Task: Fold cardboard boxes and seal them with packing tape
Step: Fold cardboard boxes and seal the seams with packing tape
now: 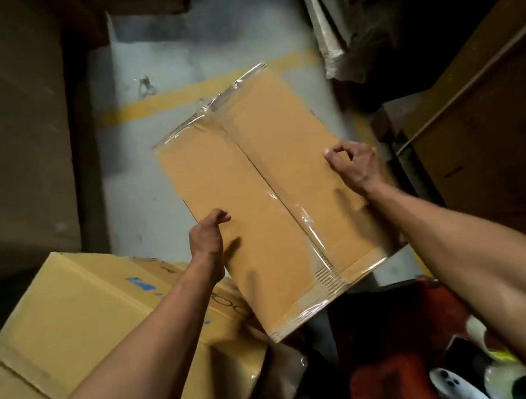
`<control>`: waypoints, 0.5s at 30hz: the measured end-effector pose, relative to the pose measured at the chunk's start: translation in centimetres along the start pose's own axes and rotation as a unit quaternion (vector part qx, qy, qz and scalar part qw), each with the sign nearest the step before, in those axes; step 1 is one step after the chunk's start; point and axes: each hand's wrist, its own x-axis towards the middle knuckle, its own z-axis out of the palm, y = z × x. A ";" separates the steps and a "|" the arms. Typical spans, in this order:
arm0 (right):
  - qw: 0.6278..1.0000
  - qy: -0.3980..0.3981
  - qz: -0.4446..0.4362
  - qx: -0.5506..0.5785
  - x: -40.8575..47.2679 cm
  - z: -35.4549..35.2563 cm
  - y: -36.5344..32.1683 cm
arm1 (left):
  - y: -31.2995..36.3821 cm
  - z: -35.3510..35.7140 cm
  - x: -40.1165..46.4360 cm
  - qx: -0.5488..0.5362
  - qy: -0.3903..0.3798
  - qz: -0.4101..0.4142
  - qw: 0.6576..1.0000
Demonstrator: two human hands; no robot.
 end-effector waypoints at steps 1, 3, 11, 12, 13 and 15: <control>1.000 -0.005 0.000 0.004 0.2 1.0 1.3 | -0.8 0.5 0.7 -0.003 0.002 -0.015 1.000; 1.000 -0.010 0.003 0.012 0.4 2.6 3.1 | -2.2 1.2 1.9 0.000 0.002 -0.026 1.000; 0.969 -0.161 0.044 -0.184 1.0 7.1 6.0 | -5.7 1.1 5.2 0.175 -0.111 -0.095 0.974; 0.950 -0.204 0.048 -0.230 0.7 7.6 6.4 | -5.7 1.2 5.1 0.203 -0.123 -0.097 0.967; 0.936 -0.234 0.049 -0.259 0.1 8.0 6.4 | -5.5 1.3 4.8 0.214 -0.129 -0.091 0.964; 0.929 -0.251 0.051 -0.267 -1.5 8.1 5.8 | -4.7 1.4 3.9 0.209 -0.132 -0.062 0.967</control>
